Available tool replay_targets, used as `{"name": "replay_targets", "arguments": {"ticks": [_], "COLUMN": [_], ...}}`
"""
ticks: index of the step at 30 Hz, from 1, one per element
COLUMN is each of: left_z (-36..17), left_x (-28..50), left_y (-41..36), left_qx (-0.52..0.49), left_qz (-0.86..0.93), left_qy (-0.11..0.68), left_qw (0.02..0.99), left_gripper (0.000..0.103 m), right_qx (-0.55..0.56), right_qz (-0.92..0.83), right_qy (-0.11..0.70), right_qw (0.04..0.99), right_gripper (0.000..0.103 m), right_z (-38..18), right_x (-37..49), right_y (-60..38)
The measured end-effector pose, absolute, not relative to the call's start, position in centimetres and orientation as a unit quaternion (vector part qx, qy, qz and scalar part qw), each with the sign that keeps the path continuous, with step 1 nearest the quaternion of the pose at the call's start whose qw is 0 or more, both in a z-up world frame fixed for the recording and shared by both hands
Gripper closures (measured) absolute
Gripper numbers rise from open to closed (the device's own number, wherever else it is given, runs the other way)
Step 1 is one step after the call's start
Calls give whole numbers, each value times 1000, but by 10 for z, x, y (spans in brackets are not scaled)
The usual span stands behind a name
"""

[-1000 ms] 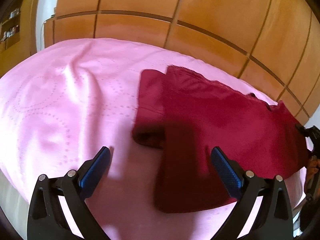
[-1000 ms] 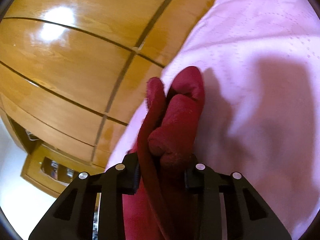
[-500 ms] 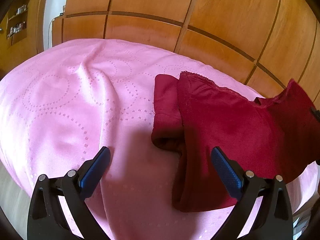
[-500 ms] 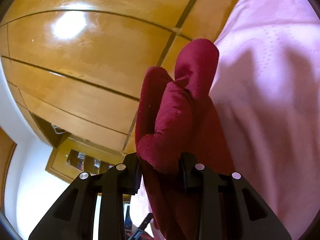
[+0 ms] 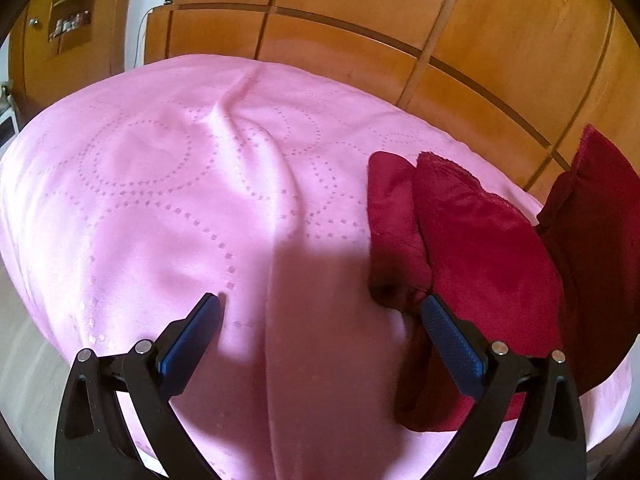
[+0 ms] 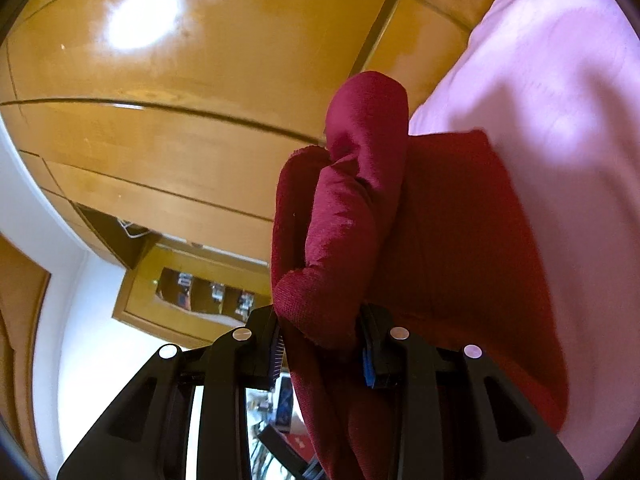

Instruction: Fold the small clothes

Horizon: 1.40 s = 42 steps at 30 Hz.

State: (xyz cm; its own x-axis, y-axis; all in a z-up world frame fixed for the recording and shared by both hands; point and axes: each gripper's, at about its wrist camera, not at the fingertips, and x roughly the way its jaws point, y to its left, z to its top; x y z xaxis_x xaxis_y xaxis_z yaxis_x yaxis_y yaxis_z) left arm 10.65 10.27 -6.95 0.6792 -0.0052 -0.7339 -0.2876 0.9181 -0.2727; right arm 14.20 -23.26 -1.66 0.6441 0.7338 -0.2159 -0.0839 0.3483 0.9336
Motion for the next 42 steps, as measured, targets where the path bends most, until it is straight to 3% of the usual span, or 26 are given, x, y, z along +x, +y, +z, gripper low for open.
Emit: {"name": "replay_targets", "arguments": {"ticks": [15, 16, 18, 20, 26, 32, 40, 42], "left_z": [-66, -67, -67, -65, -53, -35, -36, -39], "left_x": [103, 103, 103, 102, 91, 83, 117, 131], "left_y": [91, 90, 87, 85, 87, 84, 32, 20], "left_qx": [-200, -200, -199, -197, -221, -284, -306, -290], "left_qz": [45, 42, 34, 26, -1, -78, -191, -185], "left_qy": [386, 387, 388, 383, 338, 301, 378, 411], "left_qw": [899, 899, 899, 902, 915, 907, 852, 844], "left_gripper": [3, 3, 3, 3, 3, 3, 3, 11], "right_qx": [459, 442, 432, 446, 411, 289, 118, 112], "right_qz": [284, 279, 297, 331, 355, 177, 67, 76], "right_qy": [417, 425, 422, 408, 357, 348, 376, 379], "right_qw": [731, 739, 740, 724, 760, 874, 917, 915], "right_gripper": [72, 69, 40, 22, 4, 4, 4, 4], "right_z": [-63, -66, -69, -69, -41, -37, -58, -62], "right_x": [164, 163, 161, 155, 123, 91, 77, 74], "right_y": [-138, -133, -128, -129, -157, -218, -227, -225]}}
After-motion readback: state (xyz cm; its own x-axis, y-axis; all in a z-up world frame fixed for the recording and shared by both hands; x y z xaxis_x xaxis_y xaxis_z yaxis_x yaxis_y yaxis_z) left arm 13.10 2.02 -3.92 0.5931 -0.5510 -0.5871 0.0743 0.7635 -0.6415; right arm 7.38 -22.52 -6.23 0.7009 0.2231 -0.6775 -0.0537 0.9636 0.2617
